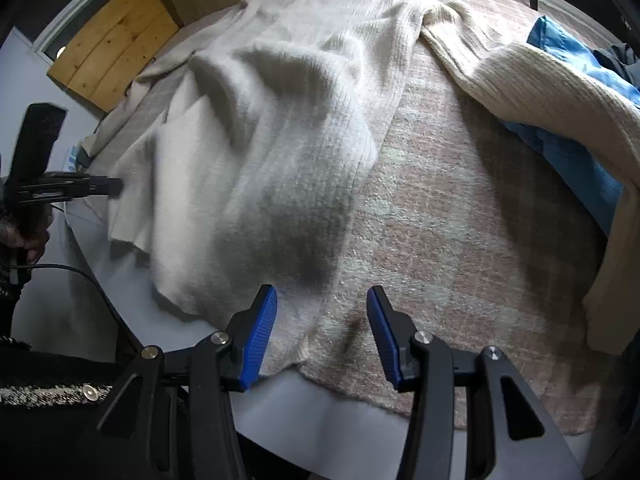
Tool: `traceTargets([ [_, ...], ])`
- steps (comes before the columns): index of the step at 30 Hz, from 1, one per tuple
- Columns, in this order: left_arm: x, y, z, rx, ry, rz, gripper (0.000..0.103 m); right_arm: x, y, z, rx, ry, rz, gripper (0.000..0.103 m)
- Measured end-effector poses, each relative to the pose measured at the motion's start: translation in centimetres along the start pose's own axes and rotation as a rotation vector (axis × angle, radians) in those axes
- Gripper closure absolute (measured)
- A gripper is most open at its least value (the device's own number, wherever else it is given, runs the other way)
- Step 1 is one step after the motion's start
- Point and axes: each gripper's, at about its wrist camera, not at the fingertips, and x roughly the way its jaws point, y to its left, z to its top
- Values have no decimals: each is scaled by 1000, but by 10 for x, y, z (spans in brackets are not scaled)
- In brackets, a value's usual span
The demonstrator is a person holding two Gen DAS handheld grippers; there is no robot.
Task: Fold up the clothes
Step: 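Pinch the sweater hem with the left tool while the right tool pinches the body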
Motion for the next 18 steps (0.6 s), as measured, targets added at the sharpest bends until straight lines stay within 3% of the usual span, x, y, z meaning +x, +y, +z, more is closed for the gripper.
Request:
traceTargets([
  [3,-24,23,-12,-48,-37,38,98,-2,-2,4,11,-19,20,57],
  [6,-19,34,-16,-83,-25,47,98,7,-3,14,22,-20,16,57],
  [12,-15,37,-13,-99,-21,2,98,11,20,12,-34,1,59,58],
  [13,-16,33,-10,-90,-18,-11,98,11,25,12,-45,4,67,65],
  [14,-18,28,-8,-83,-18,-26,98,12,29,11,-56,8,74,94],
  [16,-28,20,-4,-76,-34,-64,98,12,37,10,-77,16,89,96],
  [18,-29,23,-7,-80,-18,-63,98,-16,44,14,-128,3,82,96],
])
